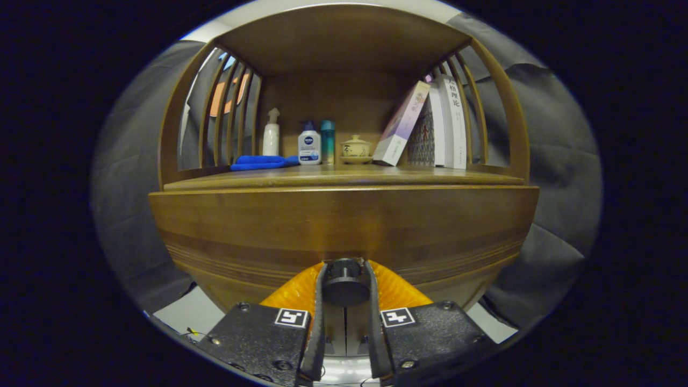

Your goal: Pull open the drawer, take out the items inside it, and place them on the countertop above the cabinet.

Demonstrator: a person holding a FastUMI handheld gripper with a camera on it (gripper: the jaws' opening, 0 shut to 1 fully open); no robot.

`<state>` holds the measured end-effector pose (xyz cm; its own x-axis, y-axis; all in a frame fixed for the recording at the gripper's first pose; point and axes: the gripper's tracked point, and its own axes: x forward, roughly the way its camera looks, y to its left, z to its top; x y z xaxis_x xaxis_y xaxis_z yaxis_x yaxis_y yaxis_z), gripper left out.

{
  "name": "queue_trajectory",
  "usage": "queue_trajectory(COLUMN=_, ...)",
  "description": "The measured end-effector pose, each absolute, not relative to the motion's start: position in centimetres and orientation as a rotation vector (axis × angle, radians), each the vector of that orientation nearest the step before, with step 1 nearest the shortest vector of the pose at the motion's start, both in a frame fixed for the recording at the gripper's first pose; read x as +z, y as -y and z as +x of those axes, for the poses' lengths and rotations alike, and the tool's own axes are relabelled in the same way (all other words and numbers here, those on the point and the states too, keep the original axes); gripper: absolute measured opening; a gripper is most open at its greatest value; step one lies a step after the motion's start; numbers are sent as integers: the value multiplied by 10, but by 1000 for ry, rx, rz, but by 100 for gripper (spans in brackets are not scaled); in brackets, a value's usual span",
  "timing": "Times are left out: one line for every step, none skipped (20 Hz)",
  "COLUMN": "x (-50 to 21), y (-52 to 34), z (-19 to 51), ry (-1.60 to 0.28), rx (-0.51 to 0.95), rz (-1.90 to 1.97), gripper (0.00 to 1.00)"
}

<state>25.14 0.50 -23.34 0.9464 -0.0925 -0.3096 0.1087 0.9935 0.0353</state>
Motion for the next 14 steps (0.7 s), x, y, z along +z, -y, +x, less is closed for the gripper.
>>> queue_trajectory(x=-233, y=-4, z=245, ry=-314, rx=-100, rz=50, gripper=36)
queue_trajectory(x=-233, y=-4, z=238, ry=-317, rx=-98, rz=48, gripper=36)
queue_trajectory(x=-232, y=-4, z=231, ry=-318, rx=-98, rz=47, gripper=36)
queue_trajectory(x=-232, y=-4, z=223, ry=-320, rx=-97, rz=48, gripper=36)
queue_trajectory(x=-231, y=-4, z=217, ry=-321, rx=-97, rz=44, gripper=36)
queue_trajectory(x=-231, y=-4, z=209, ry=-324, rx=-97, rz=40, gripper=36)
queue_trajectory(x=-231, y=-5, z=203, ry=-325, rx=-97, rz=38, gripper=36)
queue_trajectory(x=-231, y=-5, z=196, ry=-326, rx=-96, rz=41, gripper=36)
queue_trajectory(x=-231, y=-6, z=189, ry=-329, rx=-95, rz=46, gripper=36)
queue_trajectory(x=-230, y=-6, z=182, ry=-331, rx=-93, rz=47, gripper=36)
queue_trajectory(x=-230, y=-6, z=174, ry=-335, rx=-90, rz=49, gripper=36)
queue_trajectory(x=-231, y=-7, z=167, ry=-342, rx=-90, rz=53, gripper=36)
queue_trajectory(x=-233, y=-7, z=158, ry=-354, rx=-90, rz=58, gripper=36)
queue_trajectory(x=-236, y=-10, z=149, ry=-364, rx=-87, rz=70, gripper=36)
